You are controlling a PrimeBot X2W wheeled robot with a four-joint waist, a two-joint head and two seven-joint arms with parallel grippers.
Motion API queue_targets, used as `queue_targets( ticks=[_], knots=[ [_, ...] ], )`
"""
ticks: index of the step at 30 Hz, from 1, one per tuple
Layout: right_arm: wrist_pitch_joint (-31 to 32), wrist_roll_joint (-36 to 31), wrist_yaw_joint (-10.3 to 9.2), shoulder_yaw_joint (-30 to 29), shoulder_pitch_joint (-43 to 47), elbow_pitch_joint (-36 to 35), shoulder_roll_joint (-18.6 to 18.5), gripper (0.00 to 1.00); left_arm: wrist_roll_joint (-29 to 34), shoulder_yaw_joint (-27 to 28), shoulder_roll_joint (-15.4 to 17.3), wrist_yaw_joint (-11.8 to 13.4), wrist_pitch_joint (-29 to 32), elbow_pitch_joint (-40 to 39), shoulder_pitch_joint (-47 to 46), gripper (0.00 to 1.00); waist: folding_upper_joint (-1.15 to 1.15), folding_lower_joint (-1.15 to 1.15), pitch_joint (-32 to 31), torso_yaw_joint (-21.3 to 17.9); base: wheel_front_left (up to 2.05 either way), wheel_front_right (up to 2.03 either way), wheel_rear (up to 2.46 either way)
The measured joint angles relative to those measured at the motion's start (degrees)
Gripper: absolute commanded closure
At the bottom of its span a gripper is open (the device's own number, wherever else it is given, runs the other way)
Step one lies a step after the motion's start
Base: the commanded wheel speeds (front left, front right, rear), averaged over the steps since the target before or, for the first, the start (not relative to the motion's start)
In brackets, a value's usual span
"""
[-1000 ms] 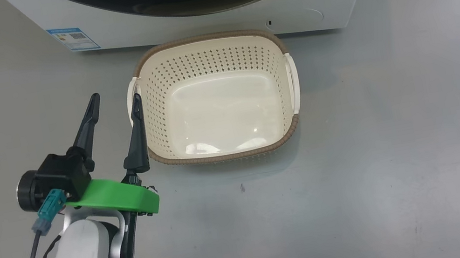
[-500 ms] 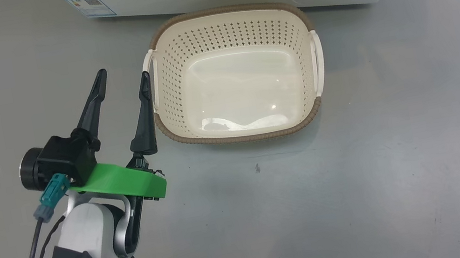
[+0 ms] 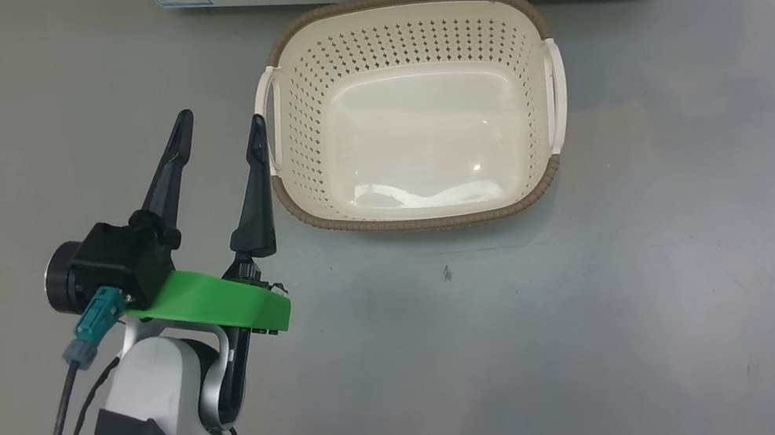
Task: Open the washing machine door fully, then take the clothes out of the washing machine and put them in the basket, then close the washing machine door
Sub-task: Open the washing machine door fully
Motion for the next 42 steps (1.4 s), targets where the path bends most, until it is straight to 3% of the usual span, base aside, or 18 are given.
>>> queue_targets(
  ticks=[22, 28, 42],
  knots=[
    [9.3, 5.6, 1.81, -1.0, -0.9, 4.0, -0.8, 1.00, -1.0, -0.9, 0.0, 0.5, 0.0, 0.2, 0.0, 0.00, 0.00, 0.00, -0.9, 0.0, 0.00, 0.00, 0.00],
    [12.0, 6.9, 3.63, -1.0, 0.3, 4.5, -0.4, 1.00, -1.0, -0.8, 0.0, 0.6, 0.0, 1.0, 0.0, 0.00, 0.00, 0.00, -1.8, -0.5, 0.00, 0.00, 0.00],
    [18.0, 9.9, 5.60, -0.6, 5.5, 5.4, 1.7, 1.00, -0.4, -0.2, 0.0, 0.6, 0.0, 3.0, 0.1, 0.00, 0.00, 0.00, -5.2, -1.9, 0.00, 0.00, 0.00]
  ],
)
